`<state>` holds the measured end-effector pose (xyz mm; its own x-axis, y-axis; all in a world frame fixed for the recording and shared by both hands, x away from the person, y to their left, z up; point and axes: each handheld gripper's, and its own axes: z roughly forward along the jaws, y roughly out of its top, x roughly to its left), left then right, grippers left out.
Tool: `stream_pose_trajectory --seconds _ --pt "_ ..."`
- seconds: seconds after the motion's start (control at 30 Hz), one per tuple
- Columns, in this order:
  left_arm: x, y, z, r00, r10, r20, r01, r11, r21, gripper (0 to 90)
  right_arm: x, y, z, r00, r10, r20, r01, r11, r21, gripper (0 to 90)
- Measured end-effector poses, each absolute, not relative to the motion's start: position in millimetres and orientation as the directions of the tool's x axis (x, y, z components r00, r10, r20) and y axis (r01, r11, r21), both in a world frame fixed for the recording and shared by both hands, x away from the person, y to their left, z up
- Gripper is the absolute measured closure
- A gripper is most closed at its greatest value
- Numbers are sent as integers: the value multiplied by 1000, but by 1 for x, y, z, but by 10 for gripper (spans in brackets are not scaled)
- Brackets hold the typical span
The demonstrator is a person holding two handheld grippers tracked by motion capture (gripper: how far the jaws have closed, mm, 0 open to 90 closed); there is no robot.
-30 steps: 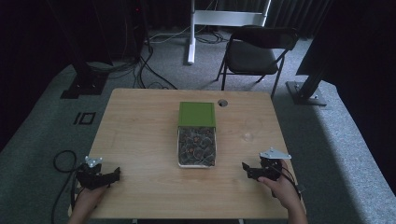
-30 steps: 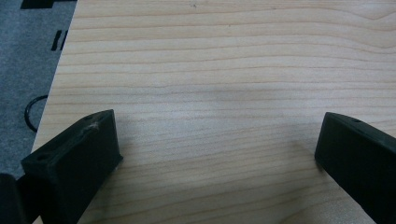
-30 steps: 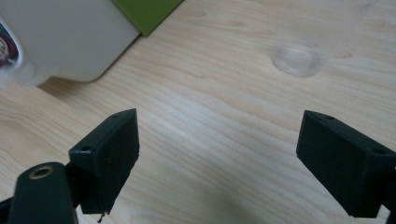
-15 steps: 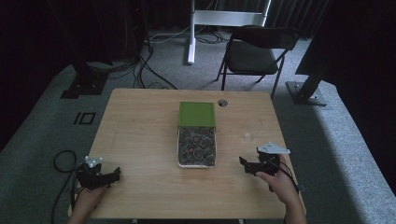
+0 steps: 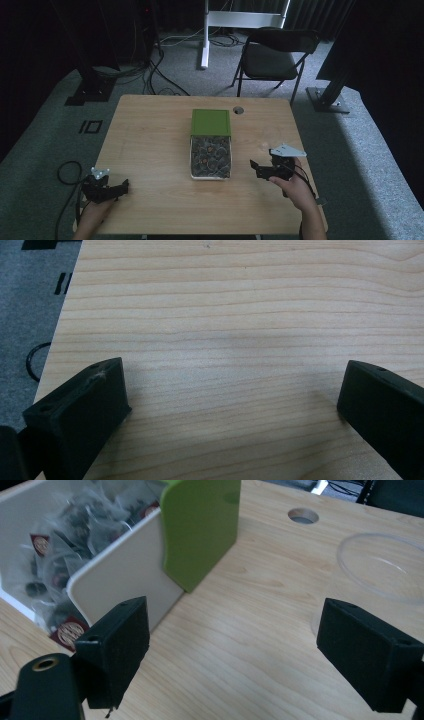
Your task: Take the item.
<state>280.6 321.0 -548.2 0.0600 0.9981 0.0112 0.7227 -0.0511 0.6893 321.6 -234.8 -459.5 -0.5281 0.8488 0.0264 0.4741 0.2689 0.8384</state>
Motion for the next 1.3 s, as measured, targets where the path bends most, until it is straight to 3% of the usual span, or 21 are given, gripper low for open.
stream_pose_trajectory --seconds 1.3 --pt "281 321 -548 58 998 9 721 -49 691 3 347 -155 -433 -661 749 37 403 313 860 142"
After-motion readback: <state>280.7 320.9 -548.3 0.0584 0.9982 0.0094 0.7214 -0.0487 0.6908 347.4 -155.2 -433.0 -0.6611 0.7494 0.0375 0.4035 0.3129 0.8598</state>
